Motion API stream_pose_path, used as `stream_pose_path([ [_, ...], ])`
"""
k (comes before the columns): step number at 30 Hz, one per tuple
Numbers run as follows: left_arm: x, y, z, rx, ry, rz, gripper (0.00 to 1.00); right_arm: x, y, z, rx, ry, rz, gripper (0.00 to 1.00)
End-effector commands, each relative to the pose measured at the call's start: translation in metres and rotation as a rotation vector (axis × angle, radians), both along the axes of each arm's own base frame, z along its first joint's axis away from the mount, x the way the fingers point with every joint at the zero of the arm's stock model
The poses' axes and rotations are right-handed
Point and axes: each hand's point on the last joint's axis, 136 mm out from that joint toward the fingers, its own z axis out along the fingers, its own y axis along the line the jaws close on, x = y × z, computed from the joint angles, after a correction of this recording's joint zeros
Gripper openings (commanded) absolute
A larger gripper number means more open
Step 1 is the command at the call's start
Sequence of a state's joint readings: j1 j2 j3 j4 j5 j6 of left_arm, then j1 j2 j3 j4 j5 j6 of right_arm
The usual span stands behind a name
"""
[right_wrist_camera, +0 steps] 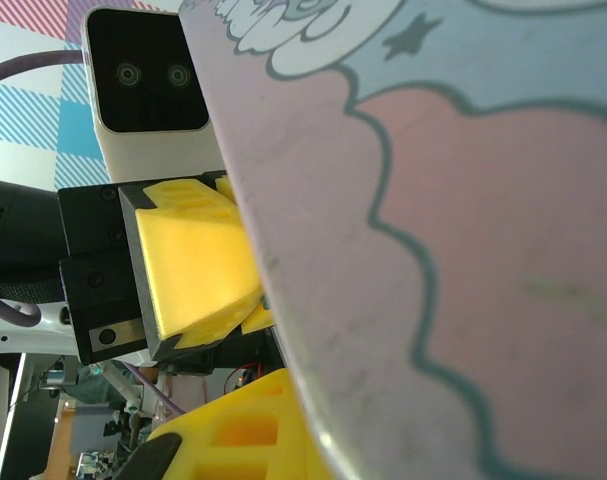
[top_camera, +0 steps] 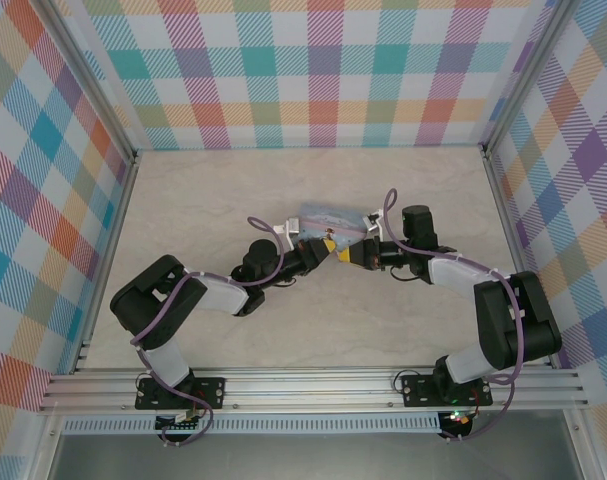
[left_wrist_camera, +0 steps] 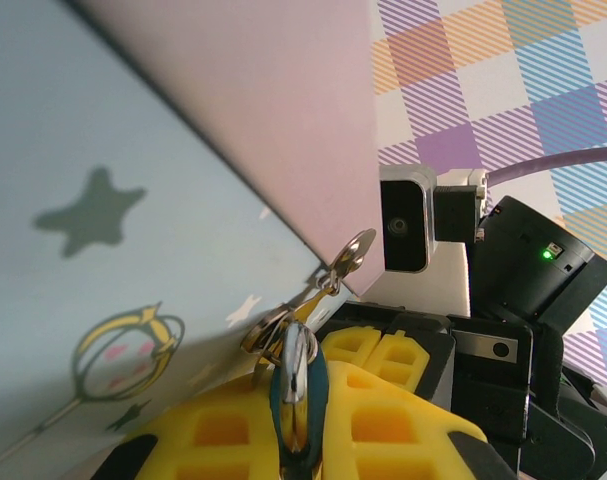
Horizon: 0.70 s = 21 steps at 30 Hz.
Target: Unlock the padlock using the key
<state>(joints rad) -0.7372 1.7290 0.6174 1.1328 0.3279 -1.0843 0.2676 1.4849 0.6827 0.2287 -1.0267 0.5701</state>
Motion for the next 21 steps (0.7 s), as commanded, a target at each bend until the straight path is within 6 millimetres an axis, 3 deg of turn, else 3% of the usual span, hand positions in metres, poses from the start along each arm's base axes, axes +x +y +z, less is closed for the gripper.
stream_pose_path([
  [1, -0.029, -0.015, 0.015, -0.049, -0.056, -0.125, 0.00, 0.018, -0.007, 0.017, 0.016, -0.111, -0.047, 0.07],
  [9, -0.025, -0.012, 0.010, -0.042, -0.041, -0.091, 0.00, 0.018, -0.010, 0.016, 0.014, -0.107, -0.054, 0.07],
  [13, -0.022, -0.012, 0.014, -0.056, -0.044, -0.075, 0.00, 0.015, -0.009, 0.017, 0.036, -0.091, -0.043, 0.00],
  [21, -0.009, -0.003, 0.010, -0.084, -0.004, 0.029, 0.00, 0.003, -0.012, 0.005, 0.012, -0.059, -0.057, 0.00],
])
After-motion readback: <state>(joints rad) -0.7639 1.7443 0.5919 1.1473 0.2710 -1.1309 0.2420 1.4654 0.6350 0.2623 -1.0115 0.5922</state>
